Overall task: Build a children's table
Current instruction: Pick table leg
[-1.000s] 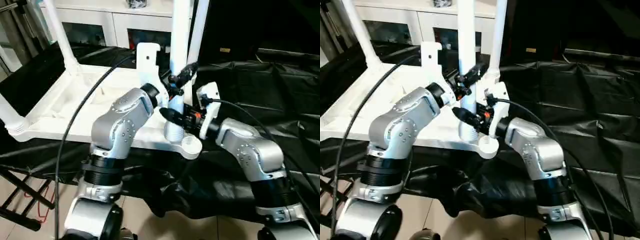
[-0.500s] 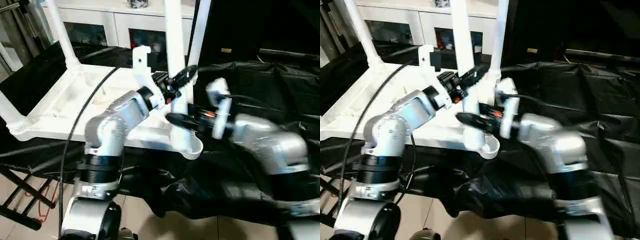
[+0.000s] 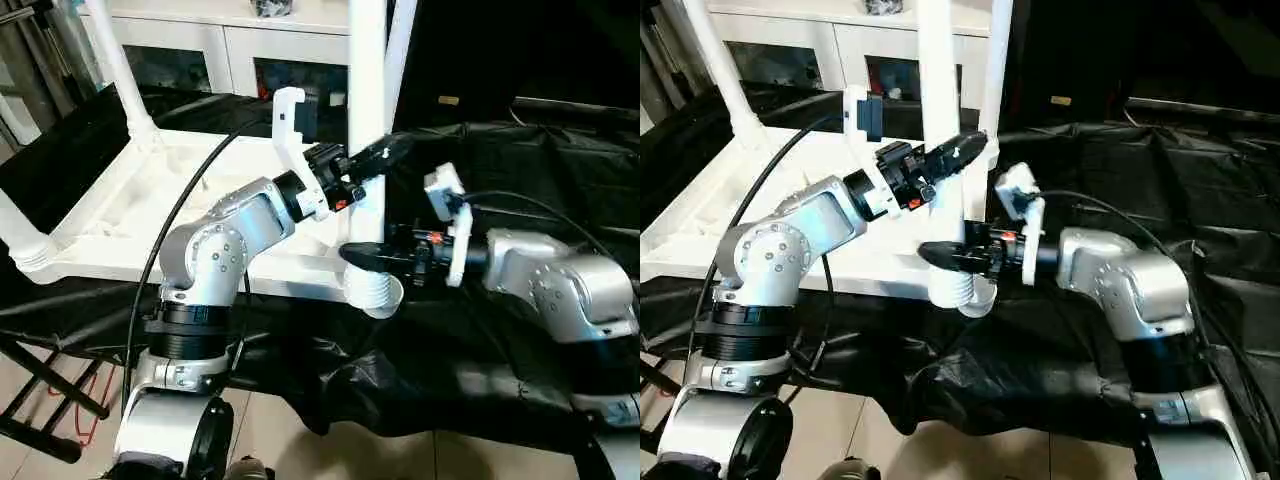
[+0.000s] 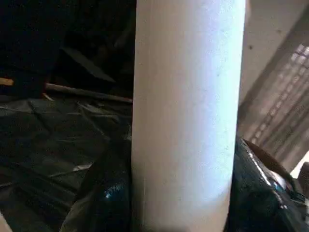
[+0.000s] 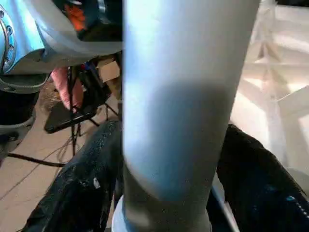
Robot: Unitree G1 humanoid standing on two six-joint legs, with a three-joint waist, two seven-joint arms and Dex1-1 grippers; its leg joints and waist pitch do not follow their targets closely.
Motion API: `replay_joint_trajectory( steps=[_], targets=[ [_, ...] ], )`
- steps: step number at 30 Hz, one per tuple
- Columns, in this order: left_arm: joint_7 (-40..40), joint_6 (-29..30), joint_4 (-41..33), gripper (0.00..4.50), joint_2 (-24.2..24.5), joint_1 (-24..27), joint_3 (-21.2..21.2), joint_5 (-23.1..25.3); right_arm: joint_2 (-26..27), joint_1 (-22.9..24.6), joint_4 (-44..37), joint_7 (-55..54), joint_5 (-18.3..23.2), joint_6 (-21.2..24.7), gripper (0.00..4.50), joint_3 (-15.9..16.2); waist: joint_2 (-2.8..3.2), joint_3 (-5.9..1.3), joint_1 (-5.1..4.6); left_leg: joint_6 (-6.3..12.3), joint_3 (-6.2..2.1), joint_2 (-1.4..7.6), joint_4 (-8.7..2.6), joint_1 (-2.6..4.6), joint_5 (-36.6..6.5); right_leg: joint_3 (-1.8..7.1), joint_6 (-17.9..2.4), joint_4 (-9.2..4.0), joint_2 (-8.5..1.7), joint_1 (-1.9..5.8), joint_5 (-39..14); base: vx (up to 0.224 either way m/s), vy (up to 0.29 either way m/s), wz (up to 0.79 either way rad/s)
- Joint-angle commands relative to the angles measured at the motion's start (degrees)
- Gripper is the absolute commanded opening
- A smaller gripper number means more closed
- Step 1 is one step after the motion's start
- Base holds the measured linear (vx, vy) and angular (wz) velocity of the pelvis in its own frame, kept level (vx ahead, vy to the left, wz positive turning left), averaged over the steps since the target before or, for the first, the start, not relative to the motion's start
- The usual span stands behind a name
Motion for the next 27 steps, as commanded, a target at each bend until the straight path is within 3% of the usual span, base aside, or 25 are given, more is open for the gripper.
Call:
replay_joint_trajectory(
  steps=[1, 11, 22, 27],
  targets=[
    [-0.99, 0.49, -2.48, 1.88, 0.48, -0.38, -1.2, -0.35, -0.35, -0.56, 0.26, 0.25, 0.72, 0.9, 3.1, 0.11, -0.98, -4.69, -0.06, 1.23, 0.23, 0.52, -3.27, 0.54, -6.66, 2.09, -9.92, -4.13, -2.76, 3.8, -9.59, 0.0, 0.0, 0.0],
    [-2.76, 0.54, -2.83, 1.88, 1.2, -0.36, -2.24, -0.52, -0.7, -0.64, 0.66, 0.9, 0.97, 2.71, 3.1, 0.8, -1.03, -4.66, -0.07, 0.84, 0.26, 0.41, -3.28, 0.49, -6.71, 2.08, -9.15, -4.24, -2.72, 3.82, -10.73, 0.0, 0.0, 0.0],
    [-4.88, 1.46, -3.78, 1.88, 1.87, 0.34, -4.67, -0.34, -1.38, -0.68, 0.47, 2.33, 0.72, 3.11, 2.11, 1.69, -1.11, -4.67, -0.12, 0.78, 0.26, 0.48, -3.28, 0.52, -6.88, 2.09, -9.52, -4.14, -2.71, 3.85, -10.3, 0.0, 0.0, 0.0],
    [-4.39, 1.34, -3.67, 1.87, 1.76, 0.38, -4.52, -0.47, -1.06, -0.16, 0.17, 2.39, 0.68, 3.08, 1.96, 1.89, -1.07, -4.7, -0.1, 0.88, 0.28, 0.43, -3.22, 0.52, -6.42, 2.09, -9.75, -4.06, -2.68, 3.84, -9.64, 0.0, 0.0, 0.0]
  ],
)
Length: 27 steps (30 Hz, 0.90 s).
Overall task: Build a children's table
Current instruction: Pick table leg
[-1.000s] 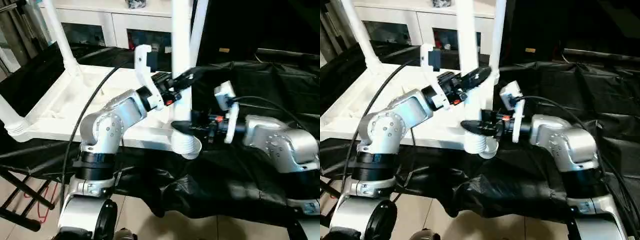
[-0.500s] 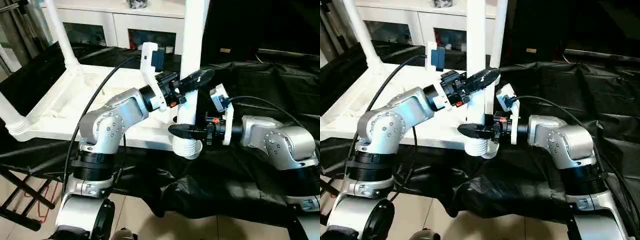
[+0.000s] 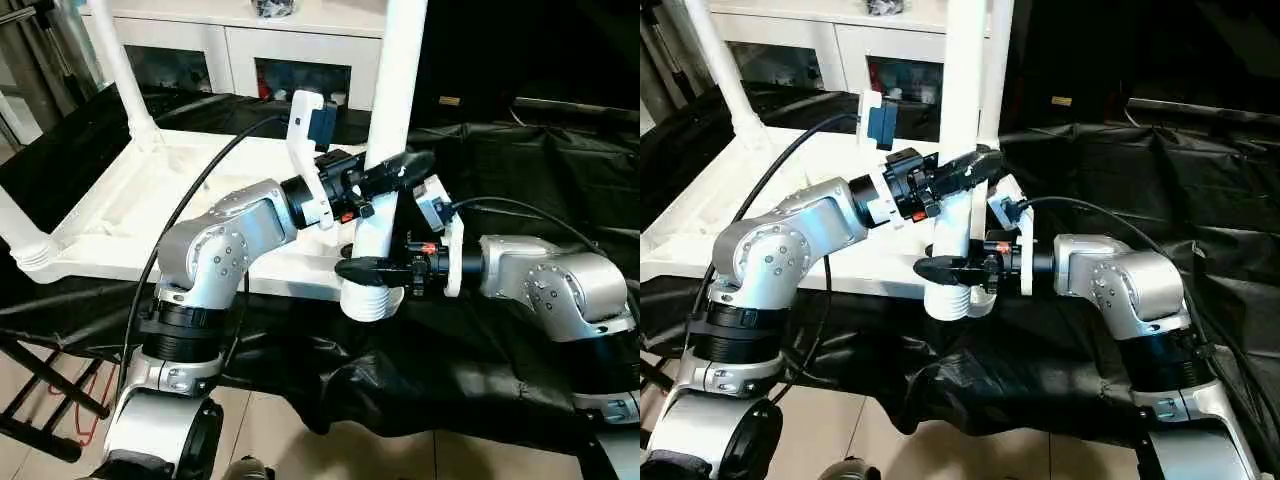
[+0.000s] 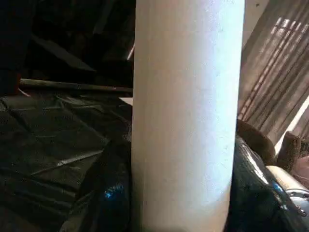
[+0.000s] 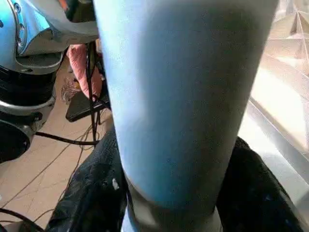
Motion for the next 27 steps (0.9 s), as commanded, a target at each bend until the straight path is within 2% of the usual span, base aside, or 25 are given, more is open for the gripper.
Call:
replay_joint_trajectory(
  steps=[1, 3, 5, 8, 10, 12, 13, 15, 16, 17, 18, 20, 22, 23, 24, 27],
  targets=[
    [-0.75, 0.37, -1.74, 1.87, -0.24, 0.15, -1.06, -0.48, -0.25, -0.17, 0.12, -0.51, 0.05, 0.27, 1.96, -0.28, -1.05, -4.7, -0.07, 0.89, 0.29, 0.43, -3.22, 0.52, -6.45, 2.11, -9.75, -4.12, -2.69, 3.82, -9.67, 0.0, 0.0, 0.0],
    [0.79, 0.06, -1.12, 1.86, -0.39, 0.14, -0.94, 0.38, 0.01, 0.24, -0.07, -0.69, -0.06, 0.07, 1.96, -0.23, -1.05, -4.69, -0.09, 0.87, 0.29, 0.42, -3.23, 0.48, -6.56, 2.09, -9.73, -4.13, -2.7, 3.84, -9.81, 0.0, 0.0, 0.0],
    [2.1, -0.23, -0.36, 2.42, -0.37, 0.24, -0.87, 1.49, 0.33, 0.69, -0.33, -1.05, -0.11, -0.22, 1.95, -0.26, -1.05, -4.7, -0.09, 0.82, 0.27, 0.46, -3.23, 0.51, -6.59, 2.1, -9.69, -4.11, -2.67, 3.83, -9.75, 0.0, 0.0, 0.0],
    [2.2, -0.92, -0.18, 2.59, -0.11, 0.55, -0.87, 2.15, 0.78, 1.13, -0.51, -1.66, -0.12, -0.61, 1.94, -0.47, -1.03, -4.73, -0.1, 0.9, 0.25, 0.45, -3.22, 0.46, -6.25, 2.11, -9.64, -4.1, -2.69, 3.87, -9.22, 0.0, 0.0, 0.0],
    [2.67, -2.82, -0.23, 2.97, -0.63, 0.86, -0.24, 2.55, 1.34, 1.49, -0.57, -2.35, -0.04, -1.0, 1.93, -0.93, -1.02, -4.71, -0.08, 0.88, 0.23, 0.46, -3.25, 0.45, -6.41, 2.1, -9.65, -4.18, -2.75, 3.81, -9.55, 0.0, 0.0, 0.0],
    [3.95, -7.44, 0.26, 3.04, -2.18, 1.23, 1.68, 3.14, 2.56, 2.05, -0.48, -3.97, -0.01, -2.01, 1.92, -2.05, -1.06, -4.78, -0.15, 0.86, 0.22, 0.49, -3.27, 0.4, -6.33, 2.08, -9.66, -4.23, -2.76, 3.92, -9.08, 0.0, 0.0, 0.0],
    [3.95, -7.44, 0.26, 3.04, -2.18, 1.23, 1.68, 3.14, 2.56, 2.05, -0.48, -3.97, -0.01, -2.01, 1.92, -2.05, -1.06, -4.74, -0.18, 0.82, 0.23, 0.47, -3.24, 0.34, -6.44, 2.08, -9.6, -4.21, -2.78, 3.92, -9.12, 0.0, 0.0, 0.0],
    [6.44, -14.65, 1.84, 3.04, -3.61, 1.41, 3.83, 5.32, 5.13, 2.64, -0.03, -7.29, 0.49, -4.12, 1.92, -4.81, -1.11, -4.71, -0.19, 0.77, 0.27, 0.44, -3.26, 0.39, -6.89, 2.11, -9.33, -4.29, -2.8, 3.87, -9.93, 0.0, 0.0, 0.0],
    [8.44, -18.23, 2.82, 3.04, -4.63, 1.32, 5.35, 6.27, 6.4, 2.89, 0.22, -9.08, 0.61, -5.49, 1.92, -6.28, -0.44, -4.75, -0.17, 0.53, 0.1, 0.49, -3.31, 0.35, -7.12, 2.09, -8.9, -4.3, -2.94, 3.82, -10.48, 0.0, 0.0, 0.0],
    [10.7, -20.46, 3.78, 3.04, -5.42, 1.08, 7.0, 6.7, 7.8, 3.09, 0.81, -11.8, 0.34, -7.03, 1.92, -7.95, -0.59, -4.7, -0.31, 0.5, 0.18, 0.48, -3.34, 0.37, -7.53, 2.11, -8.57, -4.63, -2.8, 3.67, -10.79, 0.0, 0.0, 0.0],
    [10.7, -20.46, 3.78, 3.04, -5.42, 1.08, 7.0, 6.7, 7.8, 3.09, 0.81, -11.8, 0.34, -7.03, 1.92, -7.95, -0.83, -4.72, -0.37, 0.16, 0.21, 0.4, -3.36, 0.43, -7.91, 2.03, -8.37, -4.63, -2.82, 3.75, -11.19, 0.0, 0.0, 0.0],
    [12.3, -22.78, 4.81, 3.04, -5.77, 1.01, 8.22, 7.31, 9.32, 3.27, 2.01, -15.99, -1.12, -10.22, 1.91, -9.88, -0.5, -4.78, -0.28, -0.08, 0.11, 0.49, -3.42, 0.51, -7.57, 2.05, -8.14, -4.42, -2.74, 3.72, -10.58, 0.0, 0.0, 0.0],
    [11.6, -23.51, 5.03, 3.04, -5.09, 1.29, 7.53, 8.15, 9.77, 3.2, 2.97, -18.18, -2.17, -11.77, 1.91, -10.66, -0.6, -4.85, -0.33, -0.42, 0.11, 0.43, -3.48, 0.59, -7.65, 2.0, -7.74, -4.51, -2.76, 3.61, -10.7, 0.0, 0.0, 0.0],
    [9.5, -23.62, 5.32, 3.04, -3.16, 2.06, 5.03, 10.29, 10.02, 3.24, 4.31, -21.18, -3.98, -14.42, 1.91, -11.59, -0.51, -4.89, -0.34, -0.47, 0.13, 0.43, -3.49, 0.73, -7.65, 2.0, -7.62, -4.49, -2.67, 3.51, -10.6, 0.0, 0.0, 0.0],
    [9.5, -23.62, 5.32, 3.04, -3.16, 2.06, 5.03, 10.29, 10.02, 3.24, 4.31, -21.18, -3.98, -14.42, 1.91, -11.59, -0.47, -4.86, -0.42, -0.78, 0.12, 0.44, -3.54, 0.68, -7.58, 2.01, -7.38, -4.31, -2.63, 3.46, -10.52, 0.0, 0.0, 0.0],
    [5.6, -22.43, 6.36, 3.04, 1.87, 3.35, -1.83, 15.78, 9.69, 3.73, 5.27, -24.2, -5.76, -16.84, 1.91, -12.91, -0.32, -4.84, -0.41, -0.69, 0.11, 0.44, -3.6, 0.82, -7.36, 2.05, -7.26, -4.22, -2.6, 3.37, -9.74, 0.0, 0.0, 0.0]
  ],
)
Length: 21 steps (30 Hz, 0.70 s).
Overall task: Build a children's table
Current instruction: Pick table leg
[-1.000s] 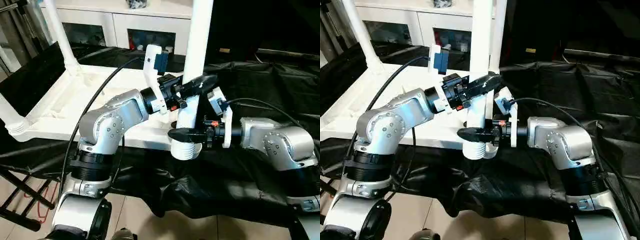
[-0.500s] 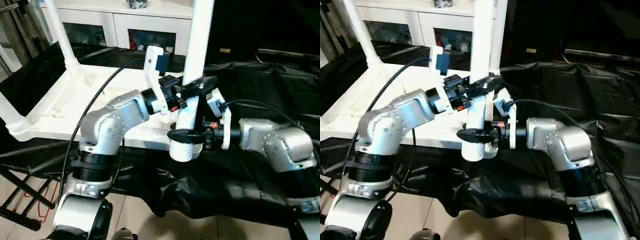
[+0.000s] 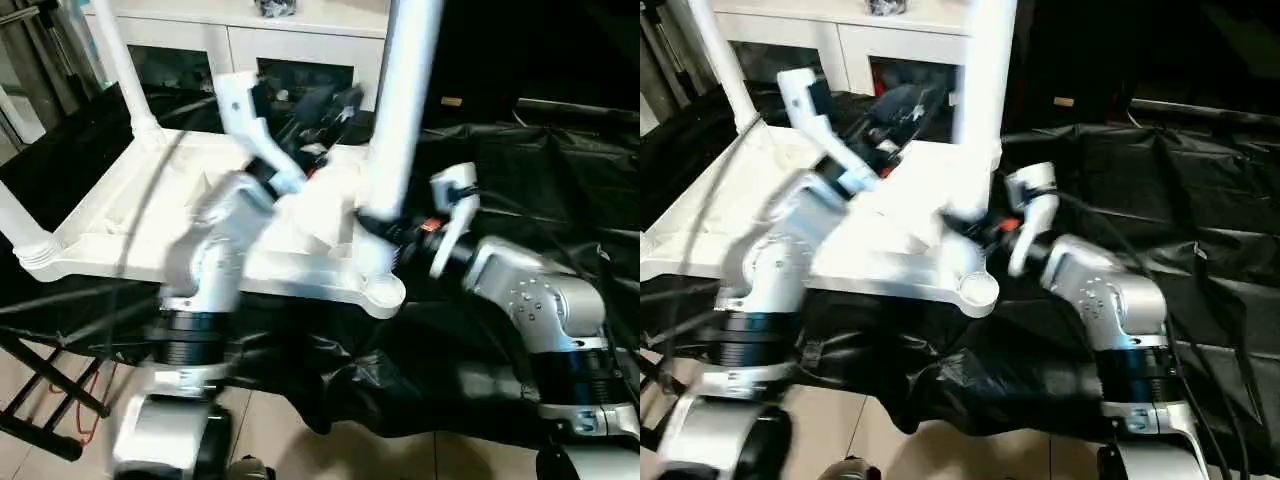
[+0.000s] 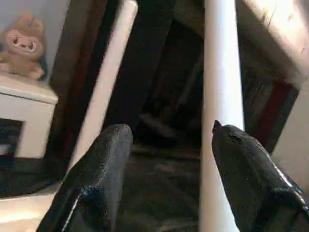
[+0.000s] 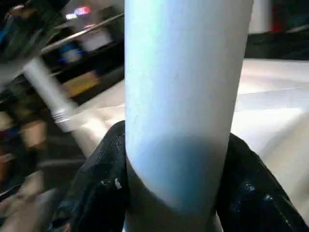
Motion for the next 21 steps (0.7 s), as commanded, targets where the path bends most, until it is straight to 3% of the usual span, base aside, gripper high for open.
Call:
replay_joint_trajectory(
  steps=[1, 2, 3, 6, 10, 15, 21],
  targets=[
    [-2.32, 0.62, 1.1, 3.04, 0.77, 0.82, -3.83, 2.86, -0.37, 0.28, -0.21, -1.32, -0.87, -1.55, 1.91, -1.29, -0.31, -4.79, -0.45, -0.67, 0.14, 0.48, -3.65, 0.79, -7.38, 2.07, -7.41, -4.12, -2.57, 3.44, -9.71, 0.0, 0.0, 0.0],
    [-4.02, -0.63, 1.91, 3.04, 1.86, 1.25, -5.82, 4.76, -0.36, 0.66, -0.41, -1.8, -1.43, -1.94, 1.91, -1.7, -0.29, -4.8, -0.4, -0.6, 0.18, 0.45, -3.63, 0.82, -7.36, 2.1, -7.49, -4.21, -2.63, 3.44, -9.37, 0.0, 0.0, 0.0],
    [-5.06, -0.96, 3.69, 3.04, 2.5, 1.43, -7.6, 6.38, -0.41, 1.68, -1.49, -1.8, -2.02, -2.73, 1.91, -1.58, 0.24, -4.85, -0.5, -0.69, 0.16, 0.41, -3.57, 0.84, -7.47, 2.13, -7.65, -4.26, -2.57, 3.41, -8.66, 0.0, 0.0, 0.0],
    [-4.48, -1.81, 7.43, 3.04, 2.33, 0.24, -8.62, 8.44, -0.34, 2.9, -3.21, -0.75, -1.53, -3.89, 1.9, -0.84, -0.21, -4.85, -0.6, -0.87, 0.18, 0.34, -3.66, 0.72, -8.18, 2.12, -8.25, -4.09, -2.64, 3.75, -7.81, 0.0, 0.0, 0.0],
    [-0.71, -4.34, 12.69, 3.04, 0.48, -3.49, -7.4, 10.23, -0.12, 3.68, -4.5, 0.53, -1.33, -4.72, 1.9, 0.3, -0.2, -4.84, -0.77, -0.56, 0.09, 0.32, -3.66, 0.68, -9.16, 2.06, -8.1, -4.25, -2.7, 3.87, -8.71, 0.0, 0.0, 0.0],
    [5.31, -4.53, 18.71, 3.04, -3.14, -8.81, -3.42, 8.46, -0.01, 4.02, -4.83, 1.03, -2.7, -5.31, 1.9, 2.7, -0.29, -4.76, -1.38, 0.02, 0.1, 0.18, -3.52, 0.59, -9.36, 1.95, -9.32, -4.46, -2.7, 3.94, -9.11, 0.0, 0.0, 0.0],
    [-0.49, -4.12, 15.59, 3.04, -5.11, -7.95, -7.36, 8.16, 0.18, 4.68, -5.29, 1.49, -4.1, -6.02, 1.9, 4.25, -0.42, -4.86, -1.4, 1.68, 0.11, 0.24, -3.38, 0.32, -7.57, 1.95, -10.96, -4.16, -2.75, 4.13, -6.66, 0.0, 0.0, 0.0]
  ],
)
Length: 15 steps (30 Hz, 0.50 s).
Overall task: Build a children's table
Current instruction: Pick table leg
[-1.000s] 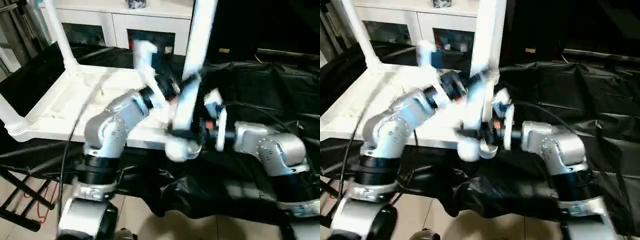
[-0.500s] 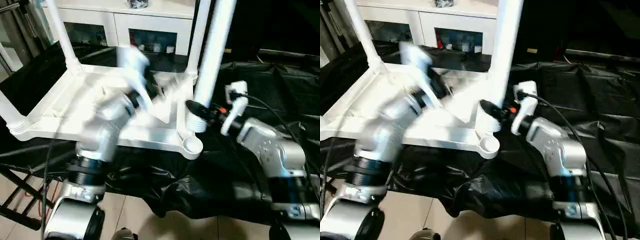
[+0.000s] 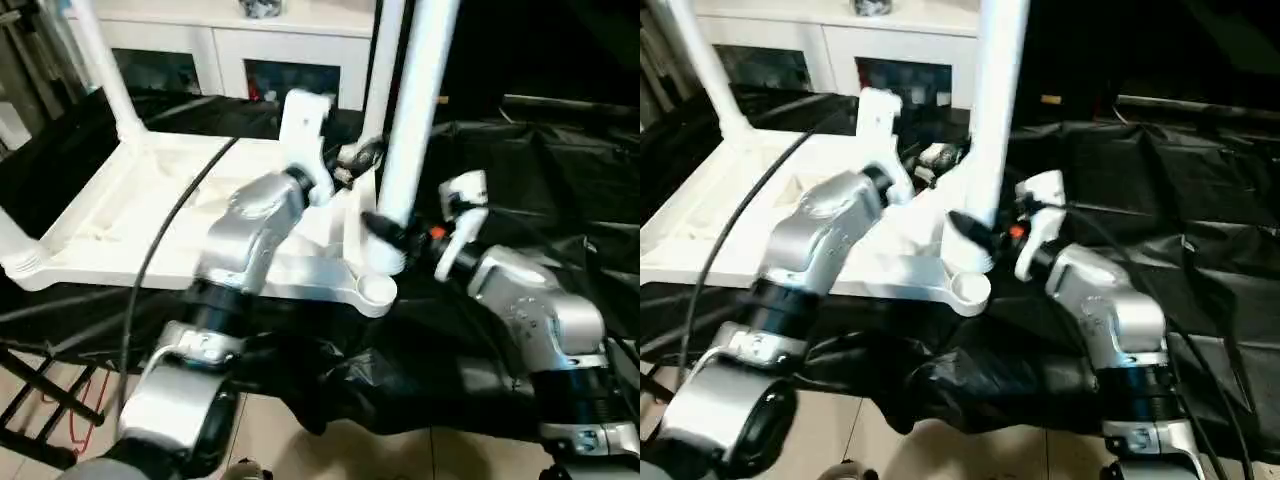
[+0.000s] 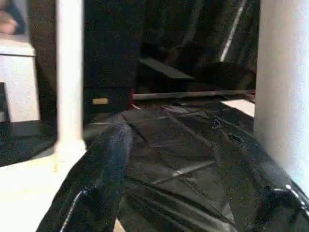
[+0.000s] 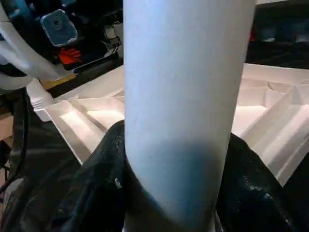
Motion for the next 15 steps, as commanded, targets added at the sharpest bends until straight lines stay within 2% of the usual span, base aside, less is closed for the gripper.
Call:
replay_joint_trajectory(
  steps=[1, 7, 8, 10, 15],
  targets=[
    [-2.65, 0.6, -2.05, 3.04, -0.88, 0.33, -2.05, -0.27, 0.02, -0.26, -1.46, 0.43, -0.83, -0.77, 1.9, 0.74, -0.64, -4.85, 0.18, 1.79, 0.13, 0.27, -3.35, 0.34, -7.61, 1.97, -10.98, -4.06, -2.76, 4.16, -6.79, 0.0, 0.0, 0.0],
    [-5.23, 0.59, -3.64, 3.04, -2.11, 1.31, -3.61, -0.46, -0.21, -0.14, -1.37, 0.54, -1.0, -1.13, 1.9, 1.29, -0.43, -4.59, 0.31, 1.44, 0.15, 0.52, -3.54, 0.72, -10.04, 2.02, -10.89, -4.53, -2.89, 3.84, -10.49, 0.0, 0.0, 0.0],
    [-4.83, 0.27, -3.26, 3.04, -2.04, 1.28, -3.47, -0.1, -0.23, -0.22, -1.19, 0.6, -1.07, -1.35, 1.9, 1.49, -0.7, -4.61, 0.24, 1.33, 0.11, 0.47, -3.59, 0.62, -9.97, 1.99, -10.43, -4.46, -2.87, 3.96, -10.6, 0.0, 0.0, 0.0],
    [-5.66, -0.54, -2.97, 3.04, -1.81, 1.08, -3.4, -0.12, -0.15, -0.39, -0.76, 0.74, -1.34, -1.72, 1.9, 1.77, -0.81, -4.6, 0.25, 1.45, 0.13, 0.44, -3.57, 0.59, -9.76, 2.0, -10.17, -4.5, -2.91, 3.94, -10.89, 0.0, 0.0, 0.0],
    [-1.4, -1.76, -1.59, 3.04, -2.0, 0.31, -1.36, 1.95, 0.0, -0.63, -0.29, 0.78, -2.15, -2.2, 1.9, 1.81, -0.64, -4.67, 0.08, 1.74, 0.11, 0.46, -3.5, 0.51, -8.74, 2.02, -10.09, -4.38, -2.8, 3.9, -9.43, 0.0, 0.0, 0.0]
  ],
)
